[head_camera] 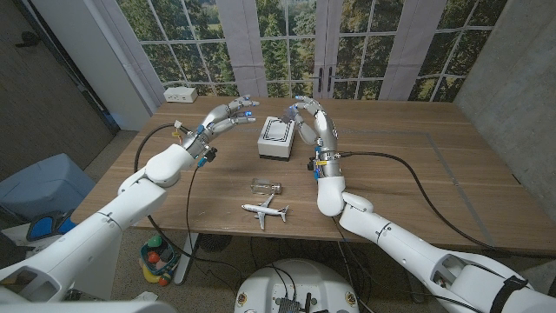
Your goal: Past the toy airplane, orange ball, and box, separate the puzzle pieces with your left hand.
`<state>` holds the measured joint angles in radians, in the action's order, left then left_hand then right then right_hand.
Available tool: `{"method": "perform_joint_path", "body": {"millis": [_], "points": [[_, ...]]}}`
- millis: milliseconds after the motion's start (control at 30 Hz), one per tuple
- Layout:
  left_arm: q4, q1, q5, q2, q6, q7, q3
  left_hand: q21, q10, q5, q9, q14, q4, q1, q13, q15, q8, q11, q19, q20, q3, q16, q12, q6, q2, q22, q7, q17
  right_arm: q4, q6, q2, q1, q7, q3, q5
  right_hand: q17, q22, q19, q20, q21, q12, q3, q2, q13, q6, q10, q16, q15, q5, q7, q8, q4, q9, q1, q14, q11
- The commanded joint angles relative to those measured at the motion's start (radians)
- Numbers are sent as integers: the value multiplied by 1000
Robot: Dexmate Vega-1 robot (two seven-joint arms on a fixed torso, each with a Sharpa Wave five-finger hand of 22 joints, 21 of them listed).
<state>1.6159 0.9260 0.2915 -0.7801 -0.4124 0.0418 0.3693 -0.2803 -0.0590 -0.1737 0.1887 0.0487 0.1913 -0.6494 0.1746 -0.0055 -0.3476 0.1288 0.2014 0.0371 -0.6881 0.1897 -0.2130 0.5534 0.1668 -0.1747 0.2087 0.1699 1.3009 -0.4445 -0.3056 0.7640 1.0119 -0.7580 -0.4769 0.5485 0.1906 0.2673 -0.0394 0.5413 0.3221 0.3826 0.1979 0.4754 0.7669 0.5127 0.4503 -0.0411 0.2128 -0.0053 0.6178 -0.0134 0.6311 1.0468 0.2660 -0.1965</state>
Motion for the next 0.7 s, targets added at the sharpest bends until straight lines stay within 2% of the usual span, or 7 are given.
{"method": "perform_joint_path", "body": {"millis": [33, 333, 567, 700], "points": [[-27, -14, -38, 69, -60, -31, 22, 5, -24, 1, 1, 27, 0, -32, 3, -12, -15, 6, 28, -4, 12, 5, -8, 46, 4, -5, 3, 3, 33, -45, 13, 25, -56, 32, 38, 7, 3, -9, -68, 3, 8, 7, 0, 9, -5, 10, 5, -166, 4, 7, 11, 5, 57, -12, -3, -4], [-31, -13, -70, 106, -78, -72, 28, 6, -55, 3, 3, 51, 1, -70, 4, -33, -32, 13, 58, -17, 30, 4, -8, 104, 12, -6, -1, 3, 52, -66, 22, 40, -87, 49, 46, 19, 3, -16, -63, 5, 19, 11, 0, 26, -13, 17, 10, -164, 3, 12, 26, 6, 80, -17, -3, -2], [-15, -5, -101, 126, -62, -111, 34, 11, -79, 3, 8, 82, 1, -115, 4, -54, -52, 19, 79, -23, 51, 5, -4, 156, 16, -6, -33, 3, 65, -80, 23, 54, -106, 61, 51, 28, 3, -20, -59, 8, 29, 16, -2, 41, -14, 21, 10, -163, 1, 17, 40, 5, 98, -20, -6, 2], [-10, -8, -106, 127, -50, -104, 44, 14, -82, 4, 12, 83, 1, -126, 5, -58, -54, 16, 82, -27, 59, 2, -1, 152, 18, -6, -41, 2, 74, -84, 23, 61, -109, 67, 44, 31, 3, -21, -58, 9, 33, 18, -2, 47, -17, 23, 11, -162, 1, 17, 44, 5, 105, -22, -6, 2]]}}
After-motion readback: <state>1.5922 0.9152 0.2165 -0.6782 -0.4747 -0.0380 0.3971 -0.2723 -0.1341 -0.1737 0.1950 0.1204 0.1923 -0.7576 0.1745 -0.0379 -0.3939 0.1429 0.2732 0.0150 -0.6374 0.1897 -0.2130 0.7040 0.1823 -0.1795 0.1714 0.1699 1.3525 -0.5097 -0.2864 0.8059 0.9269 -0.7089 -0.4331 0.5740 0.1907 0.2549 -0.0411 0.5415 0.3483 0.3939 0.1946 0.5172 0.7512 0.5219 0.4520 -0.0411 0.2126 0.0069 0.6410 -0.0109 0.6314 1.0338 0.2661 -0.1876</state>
